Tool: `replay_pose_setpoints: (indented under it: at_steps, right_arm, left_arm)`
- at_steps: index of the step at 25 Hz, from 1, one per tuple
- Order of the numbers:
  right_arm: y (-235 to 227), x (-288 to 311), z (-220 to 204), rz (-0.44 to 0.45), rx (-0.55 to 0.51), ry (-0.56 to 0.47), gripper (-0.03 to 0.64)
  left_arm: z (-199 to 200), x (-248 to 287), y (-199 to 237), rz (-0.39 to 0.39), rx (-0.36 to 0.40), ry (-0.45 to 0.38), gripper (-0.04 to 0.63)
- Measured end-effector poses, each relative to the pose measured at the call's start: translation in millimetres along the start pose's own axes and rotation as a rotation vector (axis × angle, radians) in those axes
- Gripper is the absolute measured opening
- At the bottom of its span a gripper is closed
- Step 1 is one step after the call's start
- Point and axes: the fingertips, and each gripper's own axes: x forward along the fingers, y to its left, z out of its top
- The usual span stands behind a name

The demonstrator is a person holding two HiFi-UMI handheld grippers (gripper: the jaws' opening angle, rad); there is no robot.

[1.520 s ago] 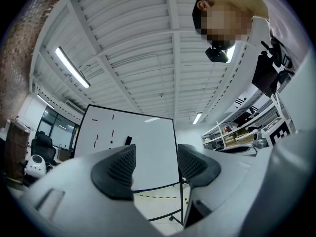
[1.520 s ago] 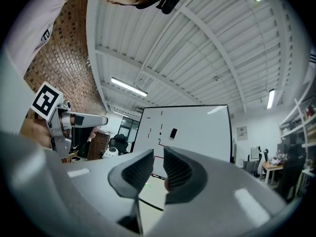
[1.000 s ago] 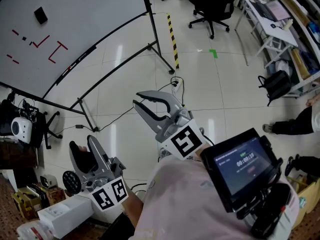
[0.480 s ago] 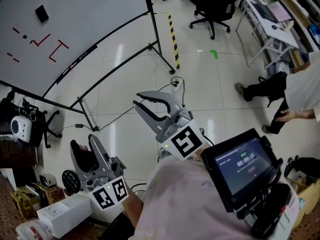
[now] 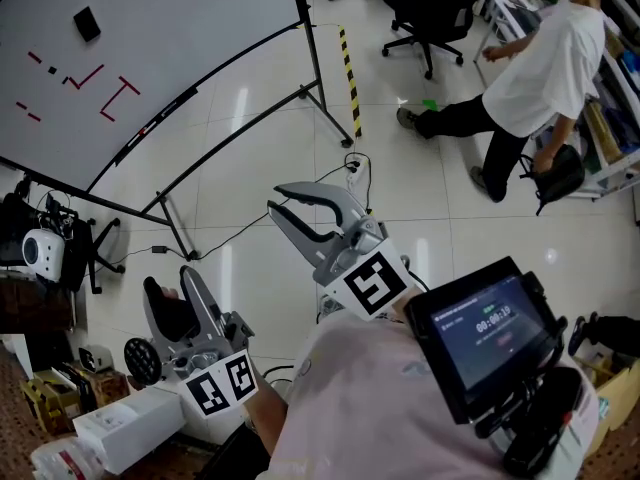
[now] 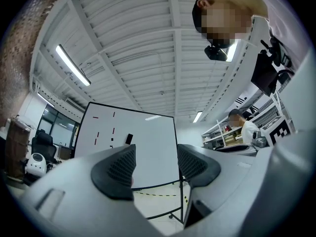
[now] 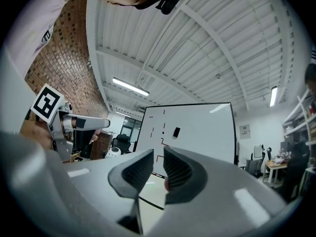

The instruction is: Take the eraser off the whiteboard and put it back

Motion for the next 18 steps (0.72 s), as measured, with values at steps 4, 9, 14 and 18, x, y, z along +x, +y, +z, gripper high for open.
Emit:
replay_pose_setpoints:
  at_steps: [4, 9, 14, 18]
  right_arm:
    - [-0.7, 0.1, -0.4, -0.002, 0.003, 0.0, 0.069]
    - [-2.0, -0.2, -0.9, -0.007, 0.002, 0.0, 0.067]
    - [-3.9, -1.4, -3.0, -0.014, 0.015, 0.007, 0.028]
    - [-4.1, -2.0, -4.4, -0.014, 0.021, 0.005, 0.028]
  left_arm:
    - [-0.2, 0.7, -0.1, -0.001, -0.001, -0.002, 0.255]
    - [0.2, 1.8, -0.2, -0.002, -0.003, -0.005, 0.255]
    - [0.5, 1.0, -0.7, -0.004, -0.006, -0.01, 0.255]
    - [0.7, -0.3, -1.0, -0.002, -0.006, -0.011, 0.256]
